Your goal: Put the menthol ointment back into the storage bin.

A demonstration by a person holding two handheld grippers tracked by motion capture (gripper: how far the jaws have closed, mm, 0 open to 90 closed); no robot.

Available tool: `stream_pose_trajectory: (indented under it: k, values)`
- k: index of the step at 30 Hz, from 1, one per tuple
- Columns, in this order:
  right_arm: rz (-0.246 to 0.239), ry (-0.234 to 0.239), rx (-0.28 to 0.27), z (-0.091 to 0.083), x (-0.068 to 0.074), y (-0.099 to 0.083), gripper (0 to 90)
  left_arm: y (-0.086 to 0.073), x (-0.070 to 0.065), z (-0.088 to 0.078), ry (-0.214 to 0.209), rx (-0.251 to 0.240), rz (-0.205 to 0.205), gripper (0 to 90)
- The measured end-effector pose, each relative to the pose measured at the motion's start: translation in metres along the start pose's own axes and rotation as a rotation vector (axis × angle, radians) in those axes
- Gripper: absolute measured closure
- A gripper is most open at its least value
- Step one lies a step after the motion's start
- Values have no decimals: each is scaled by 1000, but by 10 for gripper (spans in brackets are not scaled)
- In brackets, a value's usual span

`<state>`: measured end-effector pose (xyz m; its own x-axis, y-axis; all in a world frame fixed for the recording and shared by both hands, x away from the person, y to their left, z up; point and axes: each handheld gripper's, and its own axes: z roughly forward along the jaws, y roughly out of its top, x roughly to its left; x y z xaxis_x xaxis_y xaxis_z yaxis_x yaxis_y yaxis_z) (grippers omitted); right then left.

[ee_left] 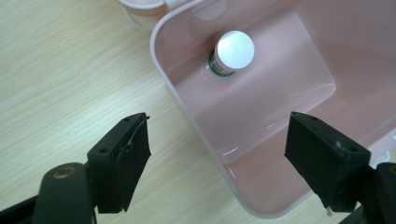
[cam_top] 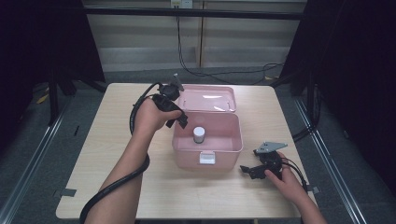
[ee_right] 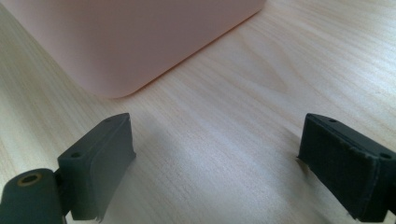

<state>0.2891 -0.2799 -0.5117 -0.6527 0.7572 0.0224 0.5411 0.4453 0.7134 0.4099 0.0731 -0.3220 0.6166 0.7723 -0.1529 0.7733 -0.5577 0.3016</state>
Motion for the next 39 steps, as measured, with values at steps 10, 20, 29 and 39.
stream_pose_trajectory:
  k: [10,20,29,39]
  values:
    - [0,0,0,0,0,0,94,-16,14,-4,-4,1,-15,216]
    - [0,0,0,0,0,0,95,-33,28,-8,0,-2,-31,216]
    - [0,0,-2,0,0,0,94,-50,40,-5,0,-4,-39,216]
    - [1,-1,-2,0,0,0,94,-67,56,0,4,-22,-68,217]
